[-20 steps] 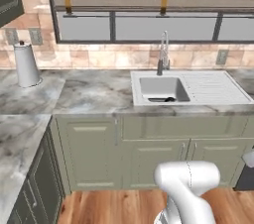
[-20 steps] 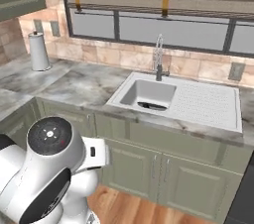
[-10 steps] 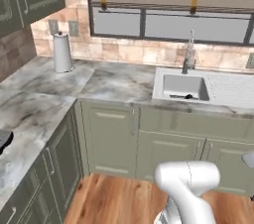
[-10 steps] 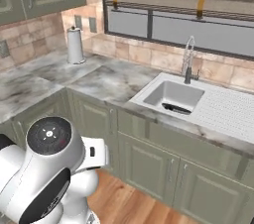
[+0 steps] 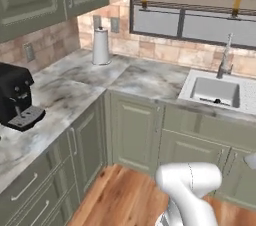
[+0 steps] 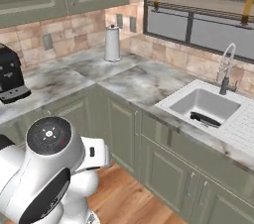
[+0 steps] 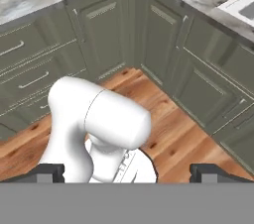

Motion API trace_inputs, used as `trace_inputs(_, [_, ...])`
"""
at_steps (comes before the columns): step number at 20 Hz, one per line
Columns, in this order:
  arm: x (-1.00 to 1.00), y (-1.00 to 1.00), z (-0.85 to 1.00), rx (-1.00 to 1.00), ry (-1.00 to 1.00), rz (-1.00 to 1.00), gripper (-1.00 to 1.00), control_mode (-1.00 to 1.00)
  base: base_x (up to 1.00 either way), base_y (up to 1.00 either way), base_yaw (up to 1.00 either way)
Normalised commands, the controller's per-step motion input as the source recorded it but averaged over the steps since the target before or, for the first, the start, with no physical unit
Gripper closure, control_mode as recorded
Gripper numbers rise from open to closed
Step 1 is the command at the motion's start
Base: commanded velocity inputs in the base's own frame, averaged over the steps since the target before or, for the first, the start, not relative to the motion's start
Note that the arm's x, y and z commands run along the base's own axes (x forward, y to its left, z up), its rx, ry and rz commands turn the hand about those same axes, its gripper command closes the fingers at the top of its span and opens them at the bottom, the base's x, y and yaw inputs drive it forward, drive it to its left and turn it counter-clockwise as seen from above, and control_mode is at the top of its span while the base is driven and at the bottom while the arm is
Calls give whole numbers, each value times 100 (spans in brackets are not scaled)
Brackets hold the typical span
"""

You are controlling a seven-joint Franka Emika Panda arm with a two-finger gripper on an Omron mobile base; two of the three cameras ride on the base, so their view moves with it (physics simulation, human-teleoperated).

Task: Move the pot and pan from the stove into the sink.

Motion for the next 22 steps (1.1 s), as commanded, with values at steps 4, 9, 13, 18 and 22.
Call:
trace_inputs(4, [0,0,0,0,0,0,-100,100,-11,-14,46])
trace_inputs(9, [0,0,0,0,0,0,-100,100,-1,-4,49])
trace_inputs(13, [0,0,0,0,0,0,-100,100,0,0,50])
trace_inputs(18, [0,0,0,0,0,0,-100,100,0,0,50])
trace_inputs(22, [0,0,0,0,0,0,-100,100,-3,0,50])
